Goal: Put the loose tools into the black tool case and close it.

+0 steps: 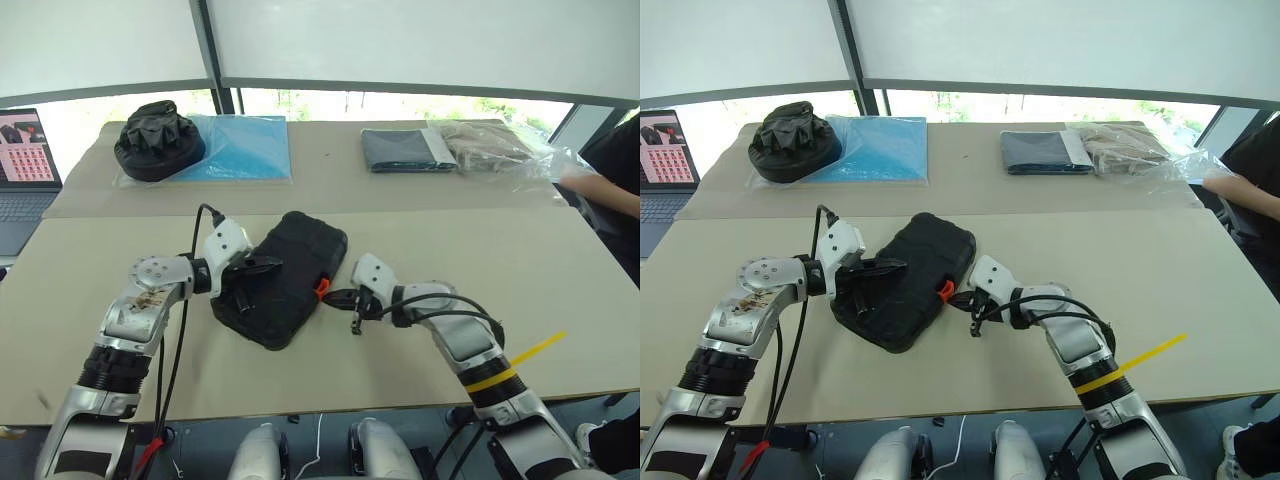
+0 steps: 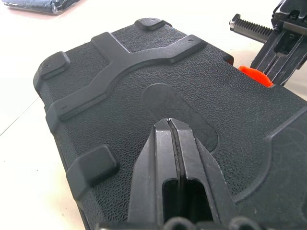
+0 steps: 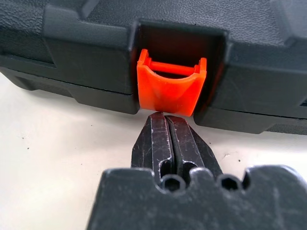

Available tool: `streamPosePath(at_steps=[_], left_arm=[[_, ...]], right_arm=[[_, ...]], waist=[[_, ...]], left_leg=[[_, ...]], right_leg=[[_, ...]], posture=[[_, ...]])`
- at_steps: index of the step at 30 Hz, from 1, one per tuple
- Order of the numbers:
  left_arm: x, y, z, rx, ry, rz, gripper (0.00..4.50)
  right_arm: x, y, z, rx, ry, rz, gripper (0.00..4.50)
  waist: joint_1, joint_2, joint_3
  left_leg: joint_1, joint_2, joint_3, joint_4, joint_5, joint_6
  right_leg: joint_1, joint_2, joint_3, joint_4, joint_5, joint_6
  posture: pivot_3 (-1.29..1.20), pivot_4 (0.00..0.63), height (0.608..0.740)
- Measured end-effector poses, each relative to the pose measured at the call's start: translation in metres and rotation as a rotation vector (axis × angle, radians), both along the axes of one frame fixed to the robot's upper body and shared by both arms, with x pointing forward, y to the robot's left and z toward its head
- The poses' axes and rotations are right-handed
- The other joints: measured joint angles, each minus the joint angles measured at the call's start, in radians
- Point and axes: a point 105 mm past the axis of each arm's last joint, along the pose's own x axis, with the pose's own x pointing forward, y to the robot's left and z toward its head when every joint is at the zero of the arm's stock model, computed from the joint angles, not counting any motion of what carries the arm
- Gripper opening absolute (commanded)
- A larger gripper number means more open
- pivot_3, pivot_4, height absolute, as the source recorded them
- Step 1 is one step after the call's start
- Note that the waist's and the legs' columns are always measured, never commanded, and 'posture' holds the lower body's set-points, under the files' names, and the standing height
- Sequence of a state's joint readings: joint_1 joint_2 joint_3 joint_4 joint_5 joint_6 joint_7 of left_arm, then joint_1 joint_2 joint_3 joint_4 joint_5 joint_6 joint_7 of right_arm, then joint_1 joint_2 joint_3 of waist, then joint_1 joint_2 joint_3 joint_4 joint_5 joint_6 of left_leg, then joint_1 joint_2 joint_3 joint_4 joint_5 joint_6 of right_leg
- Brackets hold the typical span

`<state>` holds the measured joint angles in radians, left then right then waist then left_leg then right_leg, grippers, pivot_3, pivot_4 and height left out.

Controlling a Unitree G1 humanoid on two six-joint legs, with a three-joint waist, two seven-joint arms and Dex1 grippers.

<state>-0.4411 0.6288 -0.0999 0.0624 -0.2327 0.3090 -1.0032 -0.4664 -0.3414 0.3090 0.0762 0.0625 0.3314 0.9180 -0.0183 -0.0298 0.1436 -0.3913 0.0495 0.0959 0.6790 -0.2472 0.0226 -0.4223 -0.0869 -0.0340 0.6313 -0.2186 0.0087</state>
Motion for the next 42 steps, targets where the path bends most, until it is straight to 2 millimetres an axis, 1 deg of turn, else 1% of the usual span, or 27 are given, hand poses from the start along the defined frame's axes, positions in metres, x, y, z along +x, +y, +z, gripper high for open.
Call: streamPosePath(at_steps=[7,9,16,20,21,23,24,25,27,29,30,31,33,34,35,36,37,38,39,40,41,42], left_arm=[[-0.001,0.003,0.000,0.005,-0.002,0.008,0.01],[-0.001,0.004,0.000,0.005,-0.002,0.009,0.01],[-0.002,0.001,-0.001,0.000,0.002,-0.001,0.01],[-0.003,0.002,-0.001,-0.007,-0.006,0.000,0.01],[-0.005,0.003,-0.001,-0.023,-0.016,-0.001,0.26],[-0.010,0.007,-0.001,-0.058,-0.028,0.001,0.75],[-0.014,0.013,0.001,-0.092,-0.042,0.010,1.14],[-0.018,0.017,0.001,-0.106,-0.047,0.014,1.44],[-0.026,0.027,0.006,-0.111,-0.081,0.023,2.16],[-0.038,0.044,0.005,-0.103,-0.079,0.047,2.90],[-0.043,0.056,0.005,-0.098,-0.081,0.075,3.25],[-0.049,0.069,0.002,-0.096,-0.068,0.112,3.66],[-0.060,0.086,0.003,-0.075,-0.100,0.152,4.33],[-0.069,0.095,0.003,-0.040,-0.126,0.163,4.50],[-0.078,0.106,0.002,-0.016,-0.153,0.195,4.50],[-0.085,0.114,-0.003,0.013,-0.163,0.217,4.50],[-0.088,0.118,-0.008,0.035,-0.156,0.236,4.50],[-0.091,0.127,-0.017,0.058,-0.130,0.274,4.50],[-0.100,0.138,-0.030,0.081,-0.094,0.328,4.50],[-0.107,0.145,-0.038,0.095,-0.072,0.356,4.50],[-0.113,0.152,-0.044,0.106,-0.057,0.387,4.50],[-0.115,0.155,-0.044,0.108,-0.063,0.409,4.50]], right_arm=[[0.005,0.005,0.002,0.001,-0.002,0.001,0.00],[0.006,0.006,0.002,0.000,-0.002,0.000,0.00],[0.010,0.022,0.002,0.008,-0.003,0.000,0.00],[0.010,0.022,0.002,0.005,-0.003,0.005,0.00],[0.008,0.020,0.004,0.006,-0.010,0.014,0.00],[0.004,0.013,0.013,0.027,-0.039,0.028,0.60],[0.001,0.007,0.025,0.061,-0.076,0.034,0.88],[-0.001,0.003,0.033,0.081,-0.096,0.041,1.18],[-0.007,-0.009,0.043,0.099,-0.124,0.046,1.87],[-0.016,-0.023,0.043,0.101,-0.122,0.047,2.58],[-0.021,-0.030,0.040,0.096,-0.113,0.044,2.86],[-0.024,-0.038,0.036,0.088,-0.101,0.035,3.24],[-0.029,-0.052,0.031,0.077,-0.096,0.028,3.91],[-0.033,-0.060,0.030,0.072,-0.107,0.035,4.28],[-0.038,-0.069,0.031,0.087,-0.117,0.048,4.44],[-0.041,-0.078,0.031,0.102,-0.123,0.053,4.44],[-0.041,-0.081,0.032,0.111,-0.128,0.057,4.44],[-0.042,-0.083,0.033,0.121,-0.138,0.064,4.44],[-0.044,-0.089,0.033,0.120,-0.154,0.072,4.44],[-0.046,-0.095,0.030,0.111,-0.149,0.069,4.44],[-0.046,-0.102,0.027,0.103,-0.139,0.060,4.44],[-0.045,-0.105,0.027,0.103,-0.144,0.053,4.44]], waist=[[-0.003,0.000,0.000],[-0.004,0.000,0.000],[-0.028,0.000,0.000],[-0.028,0.000,0.000],[-0.028,0.000,0.000],[-0.029,0.000,0.000],[-0.029,0.000,0.000],[-0.029,0.000,0.000],[-0.027,0.000,0.000],[-0.026,0.000,0.000],[-0.026,0.000,0.000],[-0.027,0.000,0.000],[-0.024,0.000,0.000],[-0.024,0.000,0.000],[-0.024,0.001,0.000],[-0.021,0.002,-0.001],[-0.020,0.002,0.000],[-0.018,0.001,0.000],[-0.017,-0.001,0.001],[-0.014,-0.004,0.003],[-0.008,-0.007,0.004],[-0.002,-0.008,0.004]], left_leg=[[0.000,0.000,0.001,-0.001,0.000,0.000],[0.000,0.000,0.002,-0.002,0.000,0.000],[0.002,0.003,0.002,-0.004,0.000,0.000],[0.004,0.003,0.003,-0.005,0.000,0.000],[0.004,0.003,0.004,-0.006,0.000,0.000],[0.004,0.003,0.006,-0.008,-0.001,-0.001],[0.006,0.003,0.008,-0.011,-0.001,-0.001],[0.007,0.003,0.009,-0.012,-0.001,-0.002],[0.007,0.004,0.010,-0.013,-0.002,-0.003],[0.008,0.004,0.012,-0.015,-0.002,-0.003],[0.008,0.004,0.013,-0.017,-0.002,-0.003],[0.008,0.004,0.014,-0.017,-0.003,-0.003],[0.008,0.004,0.014,-0.017,-0.003,-0.003],[0.008,0.004,0.015,-0.018,-0.003,-0.003],[0.009,0.004,0.016,-0.019,-0.003,-0.003],[0.009,0.004,0.016,-0.019,-0.003,-0.003],[0.010,0.003,0.016,-0.019,-0.003,-0.003],[0.010,0.003,0.016,-0.019,-0.003,-0.003],[0.008,0.004,0.016,-0.018,-0.003,-0.004],[0.007,0.004,0.016,-0.018,-0.003,-0.004],[0.006,0.004,0.016,-0.018,-0.003,-0.004],[0.003,0.004,0.017,-0.018,-0.002,-0.004]], right_leg=[[-0.001,0.001,0.002,0.000,0.000,0.000],[-0.002,0.001,0.003,0.000,0.002,-0.003],[-0.002,0.007,0.008,0.000,0.001,-0.003],[-0.003,0.008,0.011,0.000,0.001,-0.003],[-0.003,0.008,0.012,0.000,0.001,-0.003],[-0.004,0.008,0.015,-0.001,0.003,-0.005],[-0.005,0.008,0.017,-0.002,0.003,-0.006],[-0.005,0.008,0.019,-0.002,0.003,-0.006],[-0.005,0.008,0.018,-0.003,0.003,-0.006],[-0.006,0.008,0.020,-0.004,0.002,-0.006],[-0.006,0.008,0.021,-0.004,0.002,-0.006],[-0.007,0.008,0.021,-0.005,0.002,-0.006],[-0.007,0.007,0.021,-0.005,0.002,-0.006],[-0.008,0.006,0.021,-0.006,0.001,-0.005],[-0.007,0.005,0.022,-0.006,0.000,-0.005],[-0.007,0.004,0.021,-0.006,0.000,-0.005],[-0.007,0.004,0.021,-0.006,-0.001,-0.003],[-0.008,0.004,0.021,-0.006,-0.003,0.000],[-0.009,0.005,0.021,-0.005,-0.003,0.000],[-0.010,0.005,0.021,-0.005,-0.003,0.000],[-0.012,0.004,0.021,-0.005,-0.003,-0.001],[-0.015,0.004,0.021,-0.005,-0.003,-0.002]], posture=[[0.00,0.150,0.740],[0.00,0.150,0.740],[0.00,0.150,0.740],[0.00,0.150,0.740],[0.00,0.150,0.740],[0.00,0.150,0.740],[0.00,0.150,0.740],[0.00,0.150,0.740],[0.00,0.150,0.740],[0.00,0.150,0.740],[0.00,0.150,0.740],[0.00,0.150,0.740],[0.00,0.150,0.740],[0.00,0.150,0.740],[0.00,0.150,0.740],[0.00,0.150,0.740],[0.00,0.150,0.740],[0.00,0.150,0.740],[0.00,0.150,0.740],[0.00,0.150,0.740],[0.00,0.150,0.740],[0.00,0.150,0.740]])
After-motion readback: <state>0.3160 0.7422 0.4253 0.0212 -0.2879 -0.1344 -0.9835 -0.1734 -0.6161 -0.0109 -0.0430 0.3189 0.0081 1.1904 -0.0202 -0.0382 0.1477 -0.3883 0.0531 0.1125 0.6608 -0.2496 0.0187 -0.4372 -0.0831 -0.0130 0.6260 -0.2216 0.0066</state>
